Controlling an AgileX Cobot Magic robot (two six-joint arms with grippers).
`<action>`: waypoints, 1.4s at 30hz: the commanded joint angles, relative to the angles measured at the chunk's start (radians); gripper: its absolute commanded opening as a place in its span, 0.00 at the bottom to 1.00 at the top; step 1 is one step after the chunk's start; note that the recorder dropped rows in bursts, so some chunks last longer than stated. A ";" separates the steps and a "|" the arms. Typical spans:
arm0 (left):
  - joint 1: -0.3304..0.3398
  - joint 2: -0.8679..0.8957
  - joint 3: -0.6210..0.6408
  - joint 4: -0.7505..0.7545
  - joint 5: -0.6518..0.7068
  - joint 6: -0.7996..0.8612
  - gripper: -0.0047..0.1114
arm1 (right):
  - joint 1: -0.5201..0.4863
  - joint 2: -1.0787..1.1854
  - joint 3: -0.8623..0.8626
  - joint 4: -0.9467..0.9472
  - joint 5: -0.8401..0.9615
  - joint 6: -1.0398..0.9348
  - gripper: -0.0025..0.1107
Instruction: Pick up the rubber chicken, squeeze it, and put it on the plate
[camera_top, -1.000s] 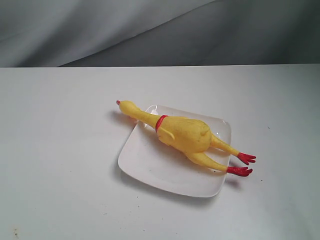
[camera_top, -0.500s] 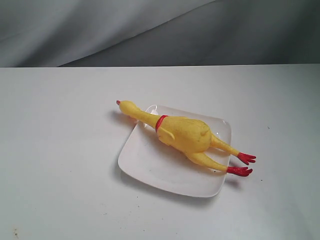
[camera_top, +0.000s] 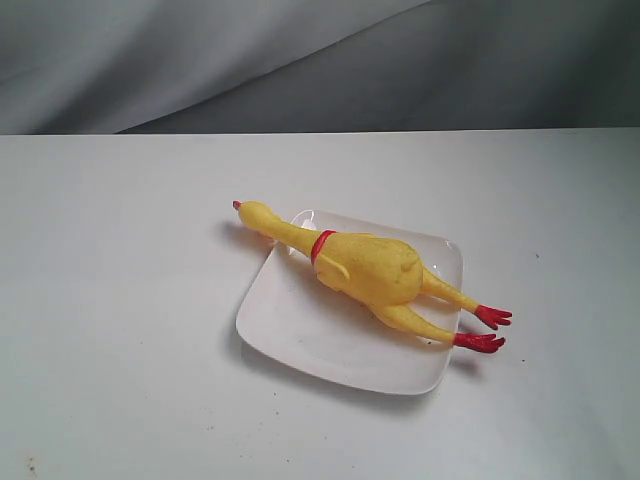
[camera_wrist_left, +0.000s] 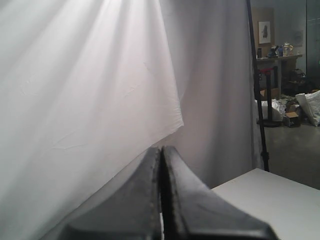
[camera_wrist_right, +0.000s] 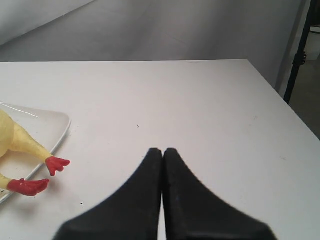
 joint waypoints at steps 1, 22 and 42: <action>0.090 -0.056 0.001 -0.009 0.007 -0.003 0.04 | -0.007 -0.002 0.003 -0.008 -0.001 -0.003 0.02; 0.565 -0.522 0.001 -0.009 0.007 -0.004 0.04 | -0.007 -0.002 0.003 -0.006 -0.001 -0.003 0.02; 0.565 -0.531 -0.001 -0.009 -0.020 -0.004 0.04 | -0.007 -0.002 0.003 -0.001 -0.001 -0.003 0.02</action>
